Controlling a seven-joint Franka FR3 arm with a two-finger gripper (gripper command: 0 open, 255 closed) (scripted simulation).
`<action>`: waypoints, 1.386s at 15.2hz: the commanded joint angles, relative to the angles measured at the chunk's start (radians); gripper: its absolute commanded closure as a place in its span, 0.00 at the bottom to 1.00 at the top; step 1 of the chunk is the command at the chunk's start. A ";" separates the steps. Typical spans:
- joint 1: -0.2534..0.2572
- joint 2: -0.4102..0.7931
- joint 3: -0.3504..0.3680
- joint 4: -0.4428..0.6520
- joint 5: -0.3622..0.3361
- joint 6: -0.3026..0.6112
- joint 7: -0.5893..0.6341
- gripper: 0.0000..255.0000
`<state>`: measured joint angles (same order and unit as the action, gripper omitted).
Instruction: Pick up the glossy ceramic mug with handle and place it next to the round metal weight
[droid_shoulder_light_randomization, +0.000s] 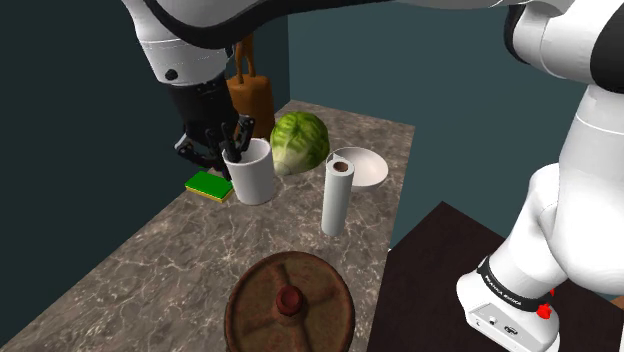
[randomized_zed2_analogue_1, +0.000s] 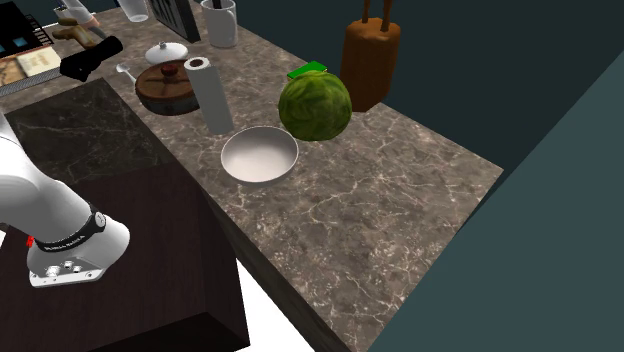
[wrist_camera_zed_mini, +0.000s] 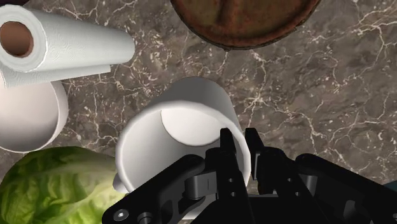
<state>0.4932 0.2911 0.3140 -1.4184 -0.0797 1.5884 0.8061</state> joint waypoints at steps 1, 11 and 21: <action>0.009 0.017 0.003 0.002 -0.005 0.014 0.014 1.00; 0.002 0.016 0.000 -0.133 -0.006 0.149 0.016 1.00; 0.001 0.040 -0.004 -0.236 -0.015 0.274 0.022 1.00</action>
<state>0.4929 0.3274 0.3095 -1.6466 -0.0934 1.8505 0.8254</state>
